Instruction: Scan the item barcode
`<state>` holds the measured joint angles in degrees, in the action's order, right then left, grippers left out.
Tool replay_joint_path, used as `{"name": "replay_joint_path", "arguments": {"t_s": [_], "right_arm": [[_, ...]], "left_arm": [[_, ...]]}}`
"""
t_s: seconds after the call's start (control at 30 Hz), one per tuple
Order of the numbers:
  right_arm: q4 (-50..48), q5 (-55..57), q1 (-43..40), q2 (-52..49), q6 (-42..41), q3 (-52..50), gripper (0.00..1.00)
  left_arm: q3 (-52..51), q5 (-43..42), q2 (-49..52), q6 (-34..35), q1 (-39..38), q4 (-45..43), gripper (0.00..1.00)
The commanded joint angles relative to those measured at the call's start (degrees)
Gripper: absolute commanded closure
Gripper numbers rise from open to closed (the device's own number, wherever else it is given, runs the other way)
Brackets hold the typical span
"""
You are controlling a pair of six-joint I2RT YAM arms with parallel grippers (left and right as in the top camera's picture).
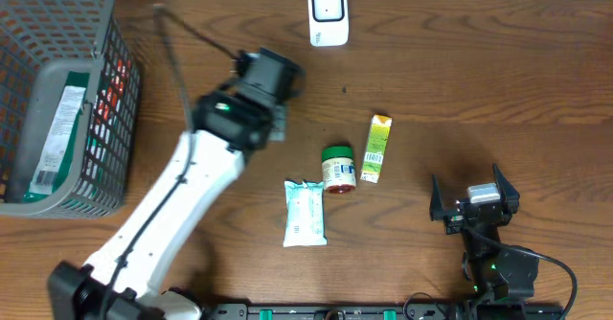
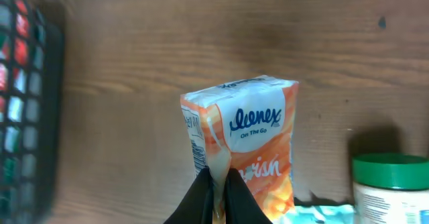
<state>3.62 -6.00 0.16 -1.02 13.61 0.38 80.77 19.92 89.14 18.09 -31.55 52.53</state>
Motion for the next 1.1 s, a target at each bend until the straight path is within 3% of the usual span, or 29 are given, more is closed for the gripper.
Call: {"name": "replay_joint_path", "arguments": {"t_s": [0.0, 0.2, 0.4, 1.07], "right_arm": [[0.2, -0.3, -0.3, 0.2, -0.7, -0.1, 0.01], [0.2, -0.3, -0.3, 0.2, -0.7, -0.1, 0.01], [0.2, -0.3, -0.3, 0.2, -0.7, -0.1, 0.01], [0.2, -0.3, -0.3, 0.2, -0.7, -0.1, 0.01]], "left_arm": [[0.3, 11.6, 6.2, -2.0, -4.3, -0.3, 0.93], [0.3, 22.8, 18.2, -3.5, -10.4, -5.2, 0.93], [0.3, 27.9, 24.3, -4.3, -14.4, -9.3, 0.92], [0.1, 26.6, 29.2, -3.1, -15.4, -14.1, 0.92]]}}
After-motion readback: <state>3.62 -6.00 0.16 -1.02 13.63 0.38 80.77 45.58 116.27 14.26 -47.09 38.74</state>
